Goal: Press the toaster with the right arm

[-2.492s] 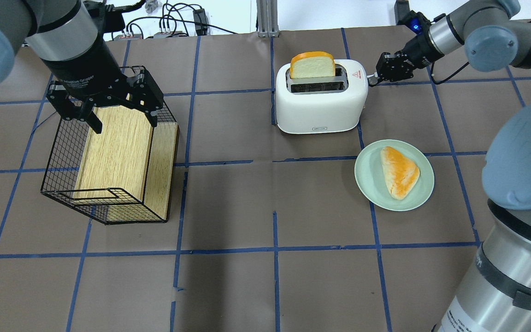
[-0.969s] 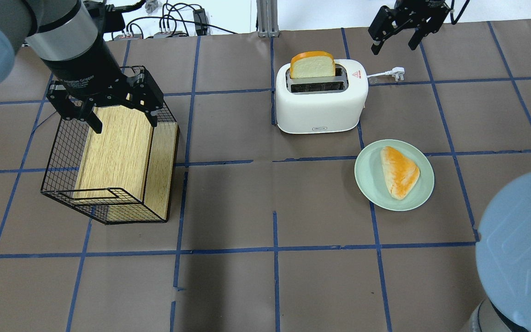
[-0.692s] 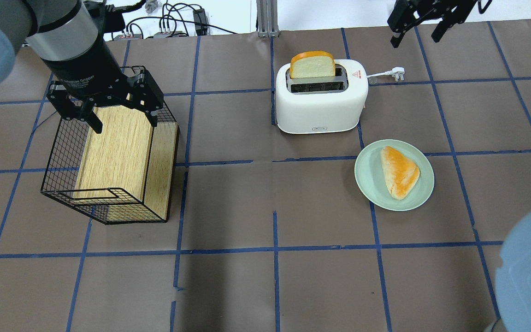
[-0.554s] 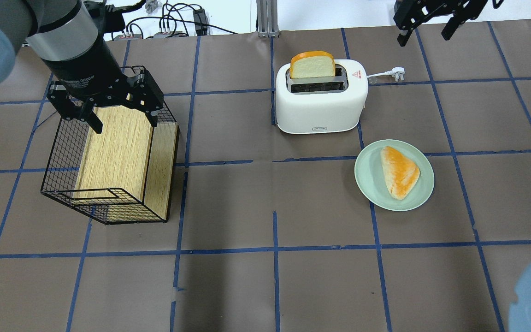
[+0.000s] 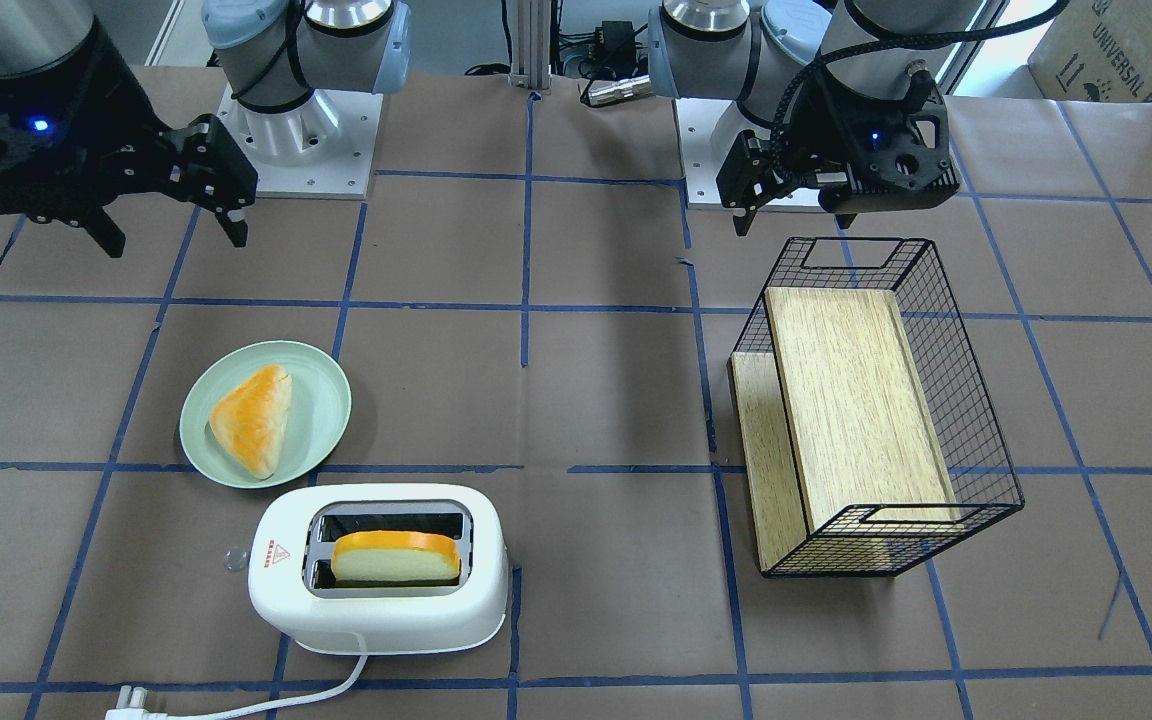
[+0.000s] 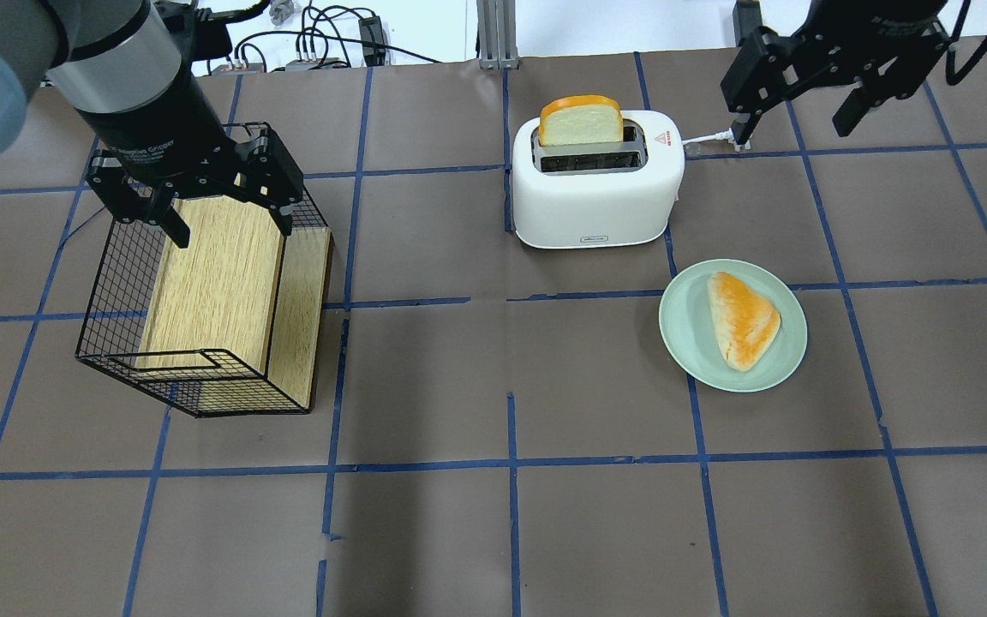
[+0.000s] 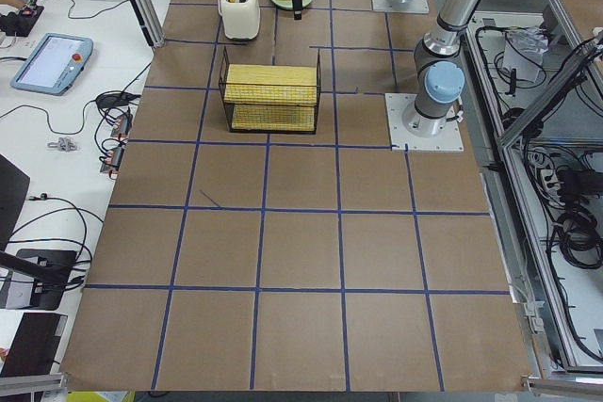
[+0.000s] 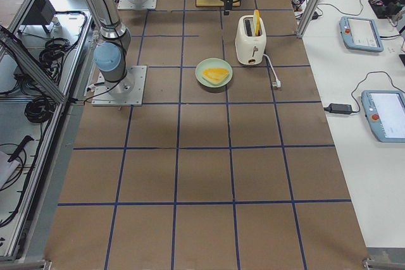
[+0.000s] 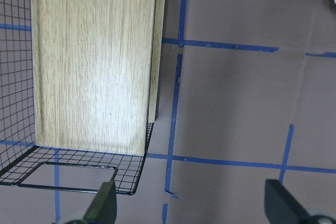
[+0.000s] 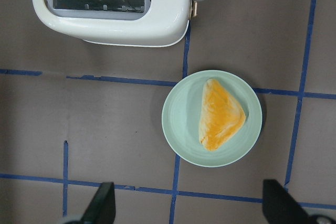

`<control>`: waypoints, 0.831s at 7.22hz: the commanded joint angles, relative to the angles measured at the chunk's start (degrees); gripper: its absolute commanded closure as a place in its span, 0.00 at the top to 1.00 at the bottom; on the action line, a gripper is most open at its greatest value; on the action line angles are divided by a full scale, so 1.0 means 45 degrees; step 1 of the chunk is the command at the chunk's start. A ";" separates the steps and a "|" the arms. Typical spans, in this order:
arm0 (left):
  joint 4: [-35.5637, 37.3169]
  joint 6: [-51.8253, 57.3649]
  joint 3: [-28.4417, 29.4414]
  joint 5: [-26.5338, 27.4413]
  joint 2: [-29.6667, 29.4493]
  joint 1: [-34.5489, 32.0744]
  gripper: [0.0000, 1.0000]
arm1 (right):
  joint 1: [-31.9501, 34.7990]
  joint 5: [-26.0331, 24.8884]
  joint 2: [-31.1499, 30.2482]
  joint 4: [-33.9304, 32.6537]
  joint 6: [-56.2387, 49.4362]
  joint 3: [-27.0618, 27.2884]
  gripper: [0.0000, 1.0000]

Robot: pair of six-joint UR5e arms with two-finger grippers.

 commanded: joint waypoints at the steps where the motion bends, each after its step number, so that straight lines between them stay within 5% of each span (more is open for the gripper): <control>1: -0.0007 0.0000 0.0000 0.0000 0.0000 -0.0004 1.00 | 0.0199 -0.0583 -0.0323 -0.0464 0.0079 0.0812 1.00; 6: -0.0007 0.0000 0.0000 0.0000 0.0000 -0.0004 1.00 | 0.0257 -0.0978 -0.0303 -0.0445 0.0821 0.1339 1.00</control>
